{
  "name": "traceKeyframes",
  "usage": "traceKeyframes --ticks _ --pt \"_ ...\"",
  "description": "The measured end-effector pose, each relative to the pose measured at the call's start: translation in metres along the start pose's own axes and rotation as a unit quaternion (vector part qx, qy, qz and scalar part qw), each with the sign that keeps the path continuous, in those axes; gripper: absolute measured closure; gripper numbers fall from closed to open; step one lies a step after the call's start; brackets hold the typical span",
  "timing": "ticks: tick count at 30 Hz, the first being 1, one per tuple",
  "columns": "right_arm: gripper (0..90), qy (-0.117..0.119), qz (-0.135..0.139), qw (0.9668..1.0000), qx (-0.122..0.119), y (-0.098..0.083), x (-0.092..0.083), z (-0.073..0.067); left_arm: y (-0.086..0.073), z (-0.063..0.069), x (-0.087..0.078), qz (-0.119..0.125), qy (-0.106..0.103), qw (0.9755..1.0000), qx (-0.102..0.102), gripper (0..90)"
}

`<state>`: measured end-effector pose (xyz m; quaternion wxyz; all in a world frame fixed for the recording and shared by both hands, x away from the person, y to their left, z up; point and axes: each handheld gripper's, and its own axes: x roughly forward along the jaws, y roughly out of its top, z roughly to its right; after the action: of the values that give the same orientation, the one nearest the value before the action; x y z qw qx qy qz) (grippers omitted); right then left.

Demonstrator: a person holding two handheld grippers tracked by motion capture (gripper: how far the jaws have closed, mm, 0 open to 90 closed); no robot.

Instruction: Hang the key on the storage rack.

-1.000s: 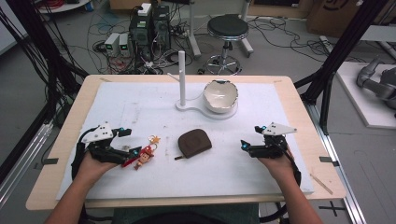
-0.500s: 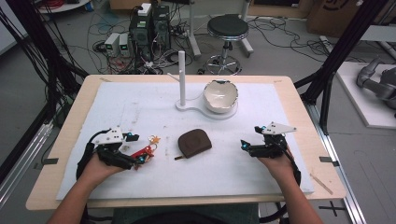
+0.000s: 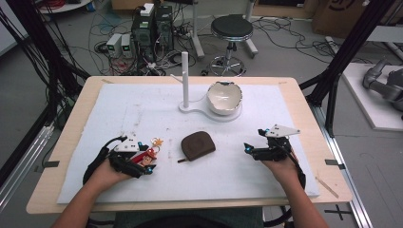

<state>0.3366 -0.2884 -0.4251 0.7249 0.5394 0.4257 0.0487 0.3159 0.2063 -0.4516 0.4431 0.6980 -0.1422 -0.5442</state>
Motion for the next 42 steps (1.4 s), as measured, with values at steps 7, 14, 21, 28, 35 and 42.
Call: traceKeyframes --ticks 7,14,21,28,35,42 --pt "18.0 0.0 -0.003 1.0 -0.002 0.0 0.001 -0.001 -0.001 0.0 0.006 -0.021 0.008 0.9997 0.006 21.3" --pt "18.0 -0.002 -0.004 1.0 -0.005 0.0 0.001 -0.002 -0.001 0.0 0.004 -0.017 0.002 0.9998 0.003 43.5" --pt "18.0 -0.003 -0.007 0.9999 -0.009 0.0 0.002 -0.003 0.002 0.002 0.0 -0.027 0.022 0.9988 0.034 66.5" --pt "18.0 -0.001 -0.008 0.9999 -0.01 0.0 0.003 -0.003 0.003 0.0 -0.004 -0.03 0.018 0.9987 0.038 67.3" --pt "18.0 0.0 -0.01 0.9999 -0.011 0.0 0.003 -0.004 0.012 0.003 -0.014 0.002 0.012 0.999 0.042 67.6" --pt "18.0 -0.002 -0.01 0.9999 -0.011 0.001 0.004 -0.004 0.035 0.0 -0.025 0.031 0.003 0.9985 0.046 67.6"
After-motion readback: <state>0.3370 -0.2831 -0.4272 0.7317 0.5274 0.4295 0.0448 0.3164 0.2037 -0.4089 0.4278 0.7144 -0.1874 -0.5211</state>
